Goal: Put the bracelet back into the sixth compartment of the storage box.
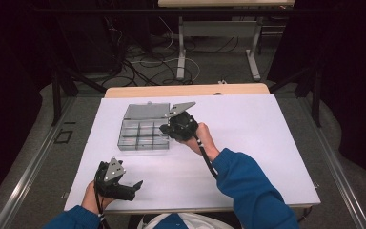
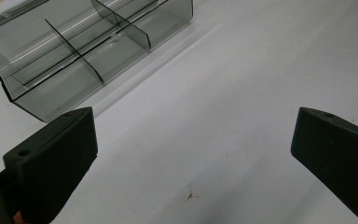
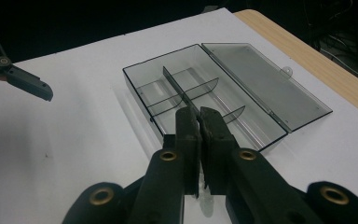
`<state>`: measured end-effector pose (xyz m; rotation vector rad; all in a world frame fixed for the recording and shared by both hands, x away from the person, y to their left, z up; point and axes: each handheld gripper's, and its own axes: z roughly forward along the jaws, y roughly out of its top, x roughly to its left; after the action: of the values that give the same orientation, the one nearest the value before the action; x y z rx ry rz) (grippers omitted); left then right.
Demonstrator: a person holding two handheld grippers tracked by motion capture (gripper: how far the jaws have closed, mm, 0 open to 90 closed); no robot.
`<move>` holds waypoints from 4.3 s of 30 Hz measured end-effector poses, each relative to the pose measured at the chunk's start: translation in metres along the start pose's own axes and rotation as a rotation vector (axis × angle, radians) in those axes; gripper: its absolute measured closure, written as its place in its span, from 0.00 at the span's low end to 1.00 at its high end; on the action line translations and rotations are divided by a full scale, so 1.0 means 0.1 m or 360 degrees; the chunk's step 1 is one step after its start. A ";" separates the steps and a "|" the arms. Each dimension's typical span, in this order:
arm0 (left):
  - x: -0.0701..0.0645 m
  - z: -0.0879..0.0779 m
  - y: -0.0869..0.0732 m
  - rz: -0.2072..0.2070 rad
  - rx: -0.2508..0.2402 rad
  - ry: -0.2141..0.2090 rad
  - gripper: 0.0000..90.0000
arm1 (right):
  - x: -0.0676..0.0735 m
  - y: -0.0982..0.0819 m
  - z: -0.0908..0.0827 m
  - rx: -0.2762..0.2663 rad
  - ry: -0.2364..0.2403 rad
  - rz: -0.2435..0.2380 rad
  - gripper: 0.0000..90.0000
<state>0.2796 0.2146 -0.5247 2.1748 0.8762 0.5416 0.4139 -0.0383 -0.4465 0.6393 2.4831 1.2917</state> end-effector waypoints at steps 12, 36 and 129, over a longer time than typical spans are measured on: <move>0.00 0.00 0.00 0.0010 0.0014 -0.0009 0.00 | -0.01 0.00 0.10 -0.0012 -0.0031 0.0009 0.97; 0.01 0.00 0.00 0.0009 0.0010 -0.0010 0.00 | 0.03 -0.03 0.36 0.0034 -0.0063 0.0012 0.96; 0.00 0.00 0.00 0.0022 0.0015 0.0002 0.00 | -0.20 -0.90 -0.57 0.0224 -0.0026 0.0182 0.00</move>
<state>0.2798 0.2142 -0.5245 2.1906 0.8667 0.5465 0.3836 -0.1335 -0.4874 0.8326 2.5747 1.1513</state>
